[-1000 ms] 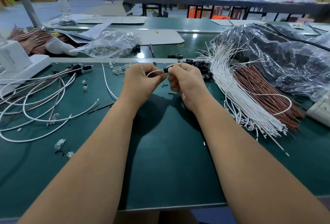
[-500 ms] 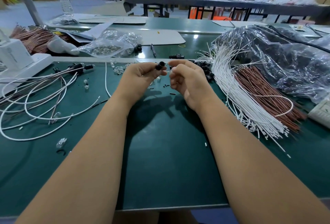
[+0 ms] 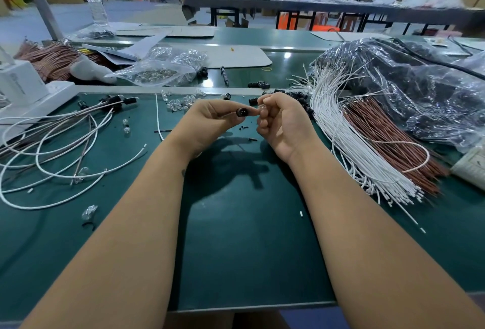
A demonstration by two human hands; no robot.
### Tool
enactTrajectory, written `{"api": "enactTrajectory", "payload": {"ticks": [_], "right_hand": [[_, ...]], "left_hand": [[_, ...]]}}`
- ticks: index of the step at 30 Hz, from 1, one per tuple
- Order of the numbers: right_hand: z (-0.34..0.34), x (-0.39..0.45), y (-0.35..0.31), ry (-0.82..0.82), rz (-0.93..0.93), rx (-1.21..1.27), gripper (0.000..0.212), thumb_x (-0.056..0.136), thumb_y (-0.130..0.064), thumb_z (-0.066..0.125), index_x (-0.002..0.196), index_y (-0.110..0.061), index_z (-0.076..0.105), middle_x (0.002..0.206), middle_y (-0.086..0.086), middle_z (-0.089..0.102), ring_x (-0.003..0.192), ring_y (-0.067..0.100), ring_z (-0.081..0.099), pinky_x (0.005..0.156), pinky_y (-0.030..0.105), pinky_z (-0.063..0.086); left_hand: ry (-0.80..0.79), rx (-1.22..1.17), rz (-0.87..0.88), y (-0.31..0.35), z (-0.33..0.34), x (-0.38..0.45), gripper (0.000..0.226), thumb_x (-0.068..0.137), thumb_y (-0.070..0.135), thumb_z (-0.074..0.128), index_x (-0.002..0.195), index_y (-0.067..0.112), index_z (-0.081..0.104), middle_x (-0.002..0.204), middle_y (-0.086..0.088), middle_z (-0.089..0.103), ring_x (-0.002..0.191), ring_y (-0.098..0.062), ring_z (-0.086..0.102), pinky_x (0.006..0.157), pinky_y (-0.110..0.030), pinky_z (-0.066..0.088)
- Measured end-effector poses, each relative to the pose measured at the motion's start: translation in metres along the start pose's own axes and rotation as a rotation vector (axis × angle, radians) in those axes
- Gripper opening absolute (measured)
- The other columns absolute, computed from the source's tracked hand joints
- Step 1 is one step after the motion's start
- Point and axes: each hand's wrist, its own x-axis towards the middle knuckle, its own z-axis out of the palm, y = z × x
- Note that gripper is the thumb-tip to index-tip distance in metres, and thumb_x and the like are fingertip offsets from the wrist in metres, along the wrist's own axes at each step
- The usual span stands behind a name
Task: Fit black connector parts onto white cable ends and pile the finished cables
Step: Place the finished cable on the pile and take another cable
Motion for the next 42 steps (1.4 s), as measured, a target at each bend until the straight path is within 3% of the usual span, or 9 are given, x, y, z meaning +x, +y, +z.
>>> {"api": "enactTrajectory", "payload": {"ticks": [4,7,13,17,19,21,31,42], "right_hand": [[0.000,0.000,0.000,-0.006,-0.007,0.000,0.019,0.086,-0.006,0.044,0.072,-0.012,0.055,0.051,-0.004,0.042,0.043,0.009,0.034,0.042,0.018,0.028],[-0.001,0.000,0.000,-0.019,-0.013,-0.003,0.018,0.086,-0.006,0.044,0.072,-0.012,0.055,0.052,-0.004,0.041,0.043,0.009,0.033,0.042,0.019,0.027],[-0.002,0.000,0.001,-0.070,-0.030,-0.008,0.020,0.087,-0.007,0.046,0.069,-0.015,0.050,0.053,-0.003,0.041,0.043,0.009,0.033,0.042,0.019,0.027],[-0.001,0.001,0.003,-0.065,-0.075,0.003,0.020,0.091,-0.007,0.055,0.072,-0.014,0.052,0.057,0.000,0.047,0.044,0.011,0.040,0.042,0.019,0.033],[-0.001,0.002,0.002,-0.053,-0.086,0.045,0.016,0.092,-0.006,0.057,0.078,-0.013,0.056,0.057,0.001,0.052,0.046,0.011,0.044,0.043,0.019,0.038],[-0.001,0.002,0.002,-0.059,-0.081,0.075,0.012,0.092,-0.005,0.055,0.082,-0.011,0.058,0.059,0.002,0.054,0.048,0.012,0.048,0.045,0.020,0.041],[0.001,0.001,0.003,-0.012,-0.125,-0.159,0.014,0.089,-0.002,0.055,0.077,-0.008,0.059,0.055,0.001,0.053,0.045,0.012,0.046,0.045,0.021,0.039],[-0.001,0.004,0.004,0.034,-0.147,-0.201,0.013,0.089,-0.002,0.055,0.079,-0.008,0.060,0.055,-0.001,0.056,0.046,0.012,0.049,0.047,0.022,0.041]], "left_hand": [[-0.030,-0.050,-0.038,0.000,0.001,-0.001,0.029,0.090,-0.005,0.057,0.108,0.014,0.069,0.099,-0.004,0.072,0.102,-0.014,0.060,0.101,-0.028,0.046],[-0.073,-0.081,-0.045,0.000,0.002,-0.001,0.029,0.090,-0.005,0.056,0.103,0.017,0.071,0.094,0.007,0.074,0.101,-0.012,0.061,0.100,-0.025,0.047],[-0.105,-0.130,-0.027,-0.004,-0.001,-0.001,0.027,0.090,-0.007,0.055,0.094,0.013,0.072,0.095,0.006,0.075,0.101,-0.009,0.064,0.097,-0.024,0.049],[-0.022,-0.105,-0.112,-0.004,-0.002,0.002,0.024,0.095,0.000,0.053,0.091,0.016,0.070,0.070,0.009,0.069,0.070,-0.006,0.062,0.072,-0.015,0.049],[0.003,-0.067,-0.180,-0.005,-0.003,0.004,0.026,0.097,0.001,0.047,0.090,0.015,0.067,0.056,0.009,0.054,0.050,-0.005,0.044,0.050,-0.013,0.037],[0.017,-0.005,-0.219,-0.006,-0.003,0.005,0.025,0.096,0.000,0.044,0.092,0.012,0.065,0.052,0.010,0.042,0.043,-0.002,0.033,0.042,-0.012,0.027],[0.070,0.220,-0.170,-0.010,-0.006,0.004,0.024,0.100,0.024,0.050,0.091,0.014,0.070,0.051,0.015,0.041,0.046,0.000,0.034,0.048,-0.016,0.028],[0.034,0.245,-0.152,-0.003,-0.005,-0.001,0.023,0.098,0.028,0.054,0.086,0.017,0.071,0.063,-0.004,0.038,0.052,-0.010,0.028,0.048,-0.020,0.023]]}}
